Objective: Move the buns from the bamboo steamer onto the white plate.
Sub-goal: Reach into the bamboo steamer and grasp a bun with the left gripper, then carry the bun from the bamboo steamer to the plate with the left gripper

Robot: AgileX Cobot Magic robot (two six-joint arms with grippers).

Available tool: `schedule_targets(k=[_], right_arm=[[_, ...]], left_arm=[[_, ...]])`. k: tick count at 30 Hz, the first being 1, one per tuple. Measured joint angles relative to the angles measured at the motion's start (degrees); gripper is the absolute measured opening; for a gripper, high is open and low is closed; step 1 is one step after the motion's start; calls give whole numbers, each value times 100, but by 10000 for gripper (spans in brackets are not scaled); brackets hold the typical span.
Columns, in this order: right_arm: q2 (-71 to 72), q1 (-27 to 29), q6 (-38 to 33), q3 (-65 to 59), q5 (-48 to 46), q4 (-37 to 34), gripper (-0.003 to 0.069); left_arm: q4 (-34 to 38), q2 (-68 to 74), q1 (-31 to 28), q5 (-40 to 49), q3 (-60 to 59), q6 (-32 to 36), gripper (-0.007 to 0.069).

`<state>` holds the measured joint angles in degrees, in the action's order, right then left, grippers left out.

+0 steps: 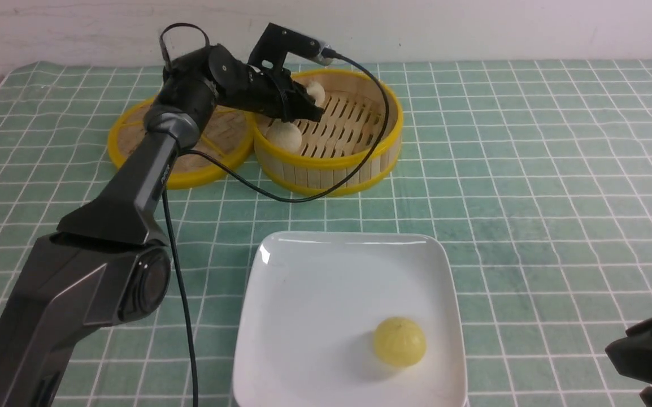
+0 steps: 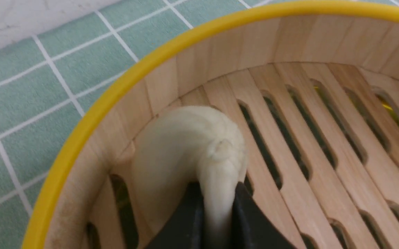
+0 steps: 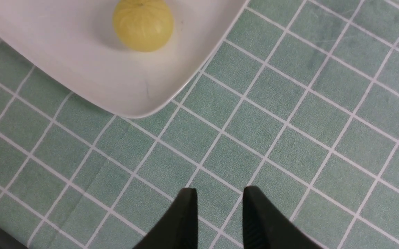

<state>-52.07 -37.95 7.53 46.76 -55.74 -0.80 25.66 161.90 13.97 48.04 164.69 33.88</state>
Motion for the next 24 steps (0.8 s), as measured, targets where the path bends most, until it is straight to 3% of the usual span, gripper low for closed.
schedule_targets(k=[13, 18, 24], right_arm=[[0, 0, -6, 0, 0, 0, 223], [0, 0, -63, 0, -28, 0, 227], [0, 0, -88, 0, -121, -5, 232]], left_arm=[[-693, -1416, -12, 2221, -52, -901, 83], [-683, -1899, -12, 2313, -52, -1189, 83], [-1126, -2770, -6, 2313, -54, -2319, 83]])
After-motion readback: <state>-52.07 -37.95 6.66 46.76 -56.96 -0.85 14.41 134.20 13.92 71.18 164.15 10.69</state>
